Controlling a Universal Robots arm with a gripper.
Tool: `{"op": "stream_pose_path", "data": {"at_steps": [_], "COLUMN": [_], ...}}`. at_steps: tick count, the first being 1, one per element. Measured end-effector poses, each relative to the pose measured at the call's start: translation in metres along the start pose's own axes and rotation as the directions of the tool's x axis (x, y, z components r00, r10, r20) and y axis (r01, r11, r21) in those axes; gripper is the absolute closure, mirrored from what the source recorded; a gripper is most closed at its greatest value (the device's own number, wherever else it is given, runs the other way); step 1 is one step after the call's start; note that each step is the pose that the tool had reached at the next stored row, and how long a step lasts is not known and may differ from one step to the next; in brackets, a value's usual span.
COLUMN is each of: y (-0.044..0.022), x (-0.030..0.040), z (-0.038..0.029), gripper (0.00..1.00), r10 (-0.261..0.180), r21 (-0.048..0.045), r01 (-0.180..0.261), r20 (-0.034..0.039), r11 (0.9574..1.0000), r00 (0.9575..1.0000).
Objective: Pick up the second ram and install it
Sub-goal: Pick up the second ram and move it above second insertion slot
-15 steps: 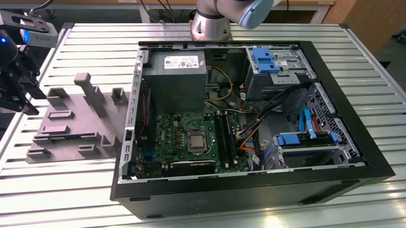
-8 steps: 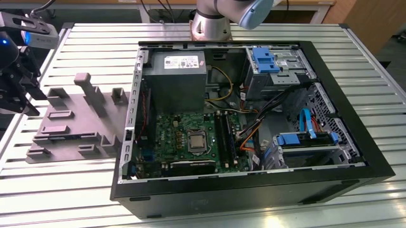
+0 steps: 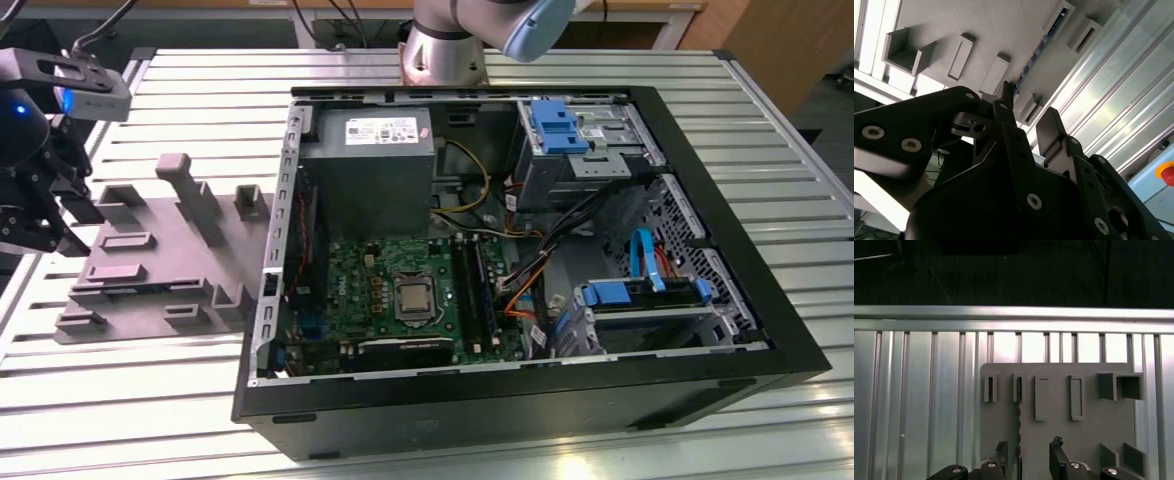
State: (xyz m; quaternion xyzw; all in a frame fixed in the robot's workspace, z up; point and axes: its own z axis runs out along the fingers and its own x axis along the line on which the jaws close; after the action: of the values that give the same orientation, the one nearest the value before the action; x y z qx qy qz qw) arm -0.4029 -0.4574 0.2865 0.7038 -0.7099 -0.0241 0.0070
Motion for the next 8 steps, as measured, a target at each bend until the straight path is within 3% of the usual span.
{"op": "stream_pose_path", "data": {"at_steps": [2, 8], "y": [-0.0002, -0.0002], "x": [0.0001, 0.0001], "z": [0.0028, 0.003], "gripper": [0.54, 0.54], "r10": [0.0, 0.0], "r21": [0.0003, 0.0033], "r01": [0.0, 0.0], "r20": [0.0004, 0.0003], "r11": [1.0, 1.0], "r00": [1.0, 1.0]}}
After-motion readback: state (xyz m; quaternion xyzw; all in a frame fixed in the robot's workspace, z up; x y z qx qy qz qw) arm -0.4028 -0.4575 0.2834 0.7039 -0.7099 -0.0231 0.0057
